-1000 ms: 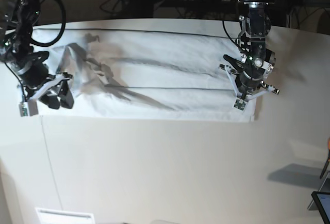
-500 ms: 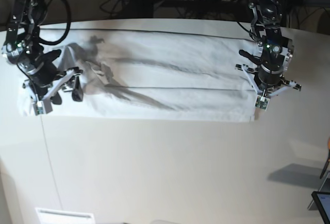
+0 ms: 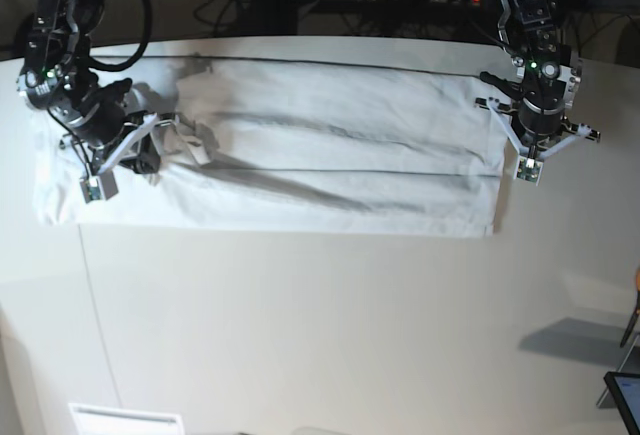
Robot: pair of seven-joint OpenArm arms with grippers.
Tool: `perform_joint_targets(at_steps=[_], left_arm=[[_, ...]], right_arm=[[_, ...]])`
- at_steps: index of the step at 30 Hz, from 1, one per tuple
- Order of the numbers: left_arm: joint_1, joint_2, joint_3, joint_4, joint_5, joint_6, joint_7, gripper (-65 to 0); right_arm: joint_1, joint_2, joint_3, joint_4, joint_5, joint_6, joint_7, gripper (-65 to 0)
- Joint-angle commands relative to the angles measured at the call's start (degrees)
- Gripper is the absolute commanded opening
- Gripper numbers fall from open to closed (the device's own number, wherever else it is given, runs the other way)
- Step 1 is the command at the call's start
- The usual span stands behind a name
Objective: Fold the T-shirt properly
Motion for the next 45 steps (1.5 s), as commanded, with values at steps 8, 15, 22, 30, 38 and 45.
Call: perform_joint_targets(at_steps=[8, 15, 22, 30, 38, 45], left_arm=[[-0.6, -0.6, 0.3, 0.8, 0.2, 0.5, -0.7, -65.0], [-0.6, -0.5, 0.3, 0.8, 0.2, 0.5, -0.7, -65.0], [-0.6, -0.5, 0.3, 0.7, 0.2, 0.5, -0.7, -65.0], [-0.6, -0.5, 0.2, 0.7, 0.2, 0.5, -0.7, -65.0], [-0.6, -0.5, 0.2, 0.7, 0.2, 0.5, -0.7, -65.0], [-0.6, -0.5, -0.1, 0.8, 0.2, 0.5, -0.7, -65.0]], right_arm=[[-5.7, 0.5, 0.1, 2.1, 8.5, 0.0, 0.8, -64.9], [-8.2, 0.5, -0.8, 2.1, 16.4, -0.1, 0.8, -64.9], [-9.9, 0.5, -6.6, 1.7, 18.6, -0.2, 1.3, -64.9], [-11.0, -1.6, -7.1, 1.6, 18.6, -0.3, 0.9, -64.7], [-11.0, -1.5, -6.7, 1.6, 18.6, -0.3, 1.3, -54.1], [-12.3, -3.6, -5.9, 2.2, 19.3, 0.1, 0.9, -27.6]])
